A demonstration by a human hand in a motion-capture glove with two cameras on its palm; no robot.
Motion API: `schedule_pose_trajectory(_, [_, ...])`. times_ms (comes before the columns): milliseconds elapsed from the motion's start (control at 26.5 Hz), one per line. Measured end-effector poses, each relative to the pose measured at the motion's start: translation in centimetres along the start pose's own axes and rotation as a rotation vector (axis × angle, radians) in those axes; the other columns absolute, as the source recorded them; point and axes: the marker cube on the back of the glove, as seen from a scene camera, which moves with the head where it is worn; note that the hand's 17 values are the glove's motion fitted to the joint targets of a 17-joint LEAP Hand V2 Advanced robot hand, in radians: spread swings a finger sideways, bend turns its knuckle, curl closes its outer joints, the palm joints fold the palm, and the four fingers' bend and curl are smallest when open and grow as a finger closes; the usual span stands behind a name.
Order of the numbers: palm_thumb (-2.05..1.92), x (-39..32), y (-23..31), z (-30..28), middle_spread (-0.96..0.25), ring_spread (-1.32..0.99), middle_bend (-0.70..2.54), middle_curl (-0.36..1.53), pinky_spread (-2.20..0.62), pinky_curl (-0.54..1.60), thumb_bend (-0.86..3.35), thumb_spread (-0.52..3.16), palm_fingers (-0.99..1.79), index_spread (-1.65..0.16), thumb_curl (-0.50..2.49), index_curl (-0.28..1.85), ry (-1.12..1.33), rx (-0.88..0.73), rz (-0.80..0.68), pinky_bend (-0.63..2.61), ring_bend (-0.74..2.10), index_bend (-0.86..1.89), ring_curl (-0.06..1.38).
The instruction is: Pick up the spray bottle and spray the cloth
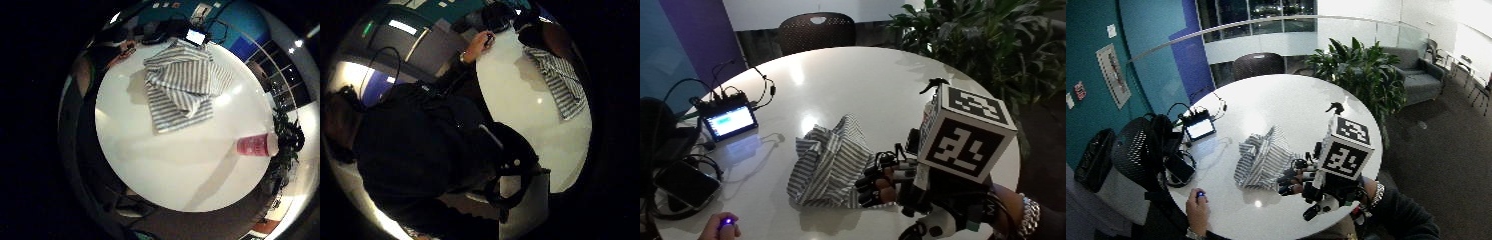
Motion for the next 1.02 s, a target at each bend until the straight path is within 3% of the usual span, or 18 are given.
schedule_pose_trajectory(377, [0.43, 0.0, -0.8, -0.3, -0.15, -0.16, 0.30, 0.19, 0.09, 0.17, 0.19, 0.81, 0.67, -0.35, 0.12, 0.23, 0.021, -0.038, -0.014, 0.20, 0.32, 0.27, 0.19])
schedule_pose_trajectory(679, [0.46, 1.1, -1.3, -1.0, -0.16, -0.18, 0.28, 0.24, 0.11, 0.20, 0.14, 0.96, 0.69, -0.38, 0.15, 0.28, 0.037, -0.038, 0.014, 0.18, 0.29, 0.22, 0.22])
schedule_pose_trajectory(1018, [0.49, 5.4, -3.3, -5.5, -0.16, -0.18, 0.25, 0.28, 0.13, 0.22, 0.09, 1.03, 0.74, -0.40, 0.18, 0.31, 0.088, 0.061, 0.127, 0.17, 0.30, 0.18, 0.25])
